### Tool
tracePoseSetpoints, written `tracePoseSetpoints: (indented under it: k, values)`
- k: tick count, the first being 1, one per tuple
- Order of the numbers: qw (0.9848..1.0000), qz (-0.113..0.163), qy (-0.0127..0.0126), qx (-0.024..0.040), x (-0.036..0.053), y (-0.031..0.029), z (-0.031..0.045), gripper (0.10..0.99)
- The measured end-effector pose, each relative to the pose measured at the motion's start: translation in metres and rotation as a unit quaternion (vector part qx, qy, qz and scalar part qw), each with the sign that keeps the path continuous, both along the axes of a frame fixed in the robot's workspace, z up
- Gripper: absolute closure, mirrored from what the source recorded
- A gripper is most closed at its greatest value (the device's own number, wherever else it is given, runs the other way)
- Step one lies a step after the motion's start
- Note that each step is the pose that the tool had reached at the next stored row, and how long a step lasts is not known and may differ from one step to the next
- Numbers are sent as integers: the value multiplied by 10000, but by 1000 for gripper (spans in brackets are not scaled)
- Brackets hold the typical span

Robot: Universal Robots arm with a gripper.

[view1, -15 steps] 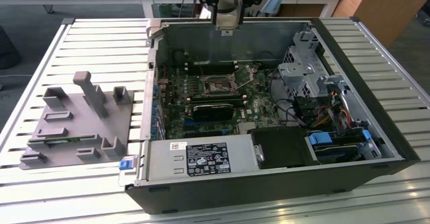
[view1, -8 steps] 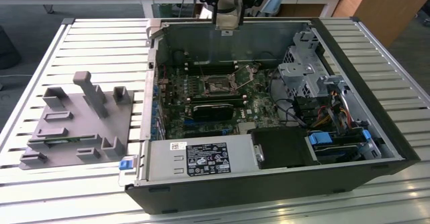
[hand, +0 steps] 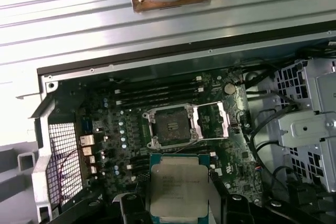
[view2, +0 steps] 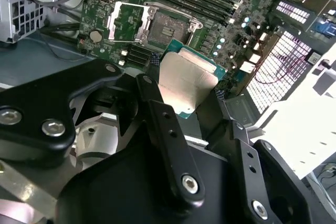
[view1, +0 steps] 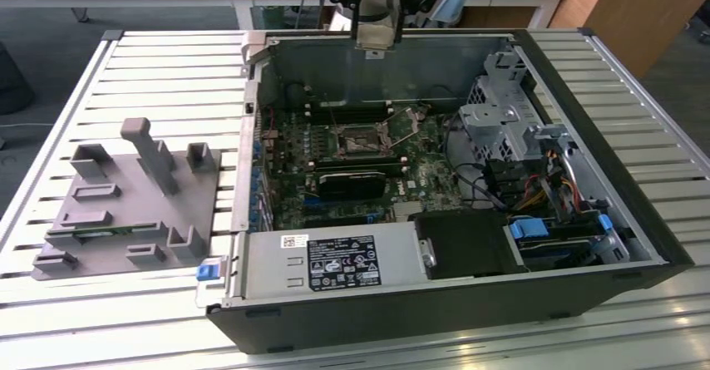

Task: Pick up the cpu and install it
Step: 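Place the cpu into insertion slot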

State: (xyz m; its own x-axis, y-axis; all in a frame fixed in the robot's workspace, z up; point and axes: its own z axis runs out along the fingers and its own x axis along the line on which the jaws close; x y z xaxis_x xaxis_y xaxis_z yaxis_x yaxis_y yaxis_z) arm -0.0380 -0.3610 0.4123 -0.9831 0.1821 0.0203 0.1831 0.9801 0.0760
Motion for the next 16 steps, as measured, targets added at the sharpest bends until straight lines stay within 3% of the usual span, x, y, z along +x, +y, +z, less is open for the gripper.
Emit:
tracePoseSetpoints:
  k: [16]
  values:
    - [9990,-453,0,0,0,0,-7,553]
